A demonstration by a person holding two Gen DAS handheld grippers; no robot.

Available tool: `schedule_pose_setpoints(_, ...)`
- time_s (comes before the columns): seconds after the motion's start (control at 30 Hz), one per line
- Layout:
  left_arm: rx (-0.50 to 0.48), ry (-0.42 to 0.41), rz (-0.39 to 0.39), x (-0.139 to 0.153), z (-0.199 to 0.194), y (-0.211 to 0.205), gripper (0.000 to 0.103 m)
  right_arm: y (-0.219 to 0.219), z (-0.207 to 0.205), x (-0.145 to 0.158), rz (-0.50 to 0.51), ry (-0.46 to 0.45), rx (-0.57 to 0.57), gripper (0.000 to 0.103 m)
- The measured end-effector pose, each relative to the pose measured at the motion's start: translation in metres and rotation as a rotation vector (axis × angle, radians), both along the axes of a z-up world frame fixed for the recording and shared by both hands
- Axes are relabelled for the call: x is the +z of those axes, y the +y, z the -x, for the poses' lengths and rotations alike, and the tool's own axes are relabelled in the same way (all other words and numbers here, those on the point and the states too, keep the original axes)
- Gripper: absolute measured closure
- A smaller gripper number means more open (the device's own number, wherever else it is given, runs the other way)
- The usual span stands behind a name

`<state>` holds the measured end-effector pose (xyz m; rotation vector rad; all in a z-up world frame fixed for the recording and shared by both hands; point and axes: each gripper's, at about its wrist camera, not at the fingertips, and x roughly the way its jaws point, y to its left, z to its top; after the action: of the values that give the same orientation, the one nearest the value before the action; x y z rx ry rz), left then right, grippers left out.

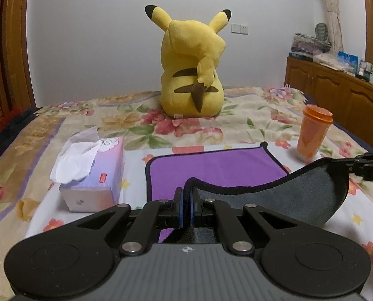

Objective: Fold towel

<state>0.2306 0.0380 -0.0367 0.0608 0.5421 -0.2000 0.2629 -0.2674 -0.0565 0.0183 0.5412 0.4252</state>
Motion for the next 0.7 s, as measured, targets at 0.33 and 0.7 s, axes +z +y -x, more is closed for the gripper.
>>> schedule_pose_setpoints(0.33,-0.002,-0.026,-0.014,-0.001,-0.017,-0.001,0.095,0.006,-0.015,-0.002,0.032,-0.021,0.027,0.099)
schedule_pose_setpoints(0.7,-0.015,-0.031,0.007,-0.006,-0.037,0.002,0.095,0.01,-0.033,-0.007,0.085,-0.051,0.013,0.099)
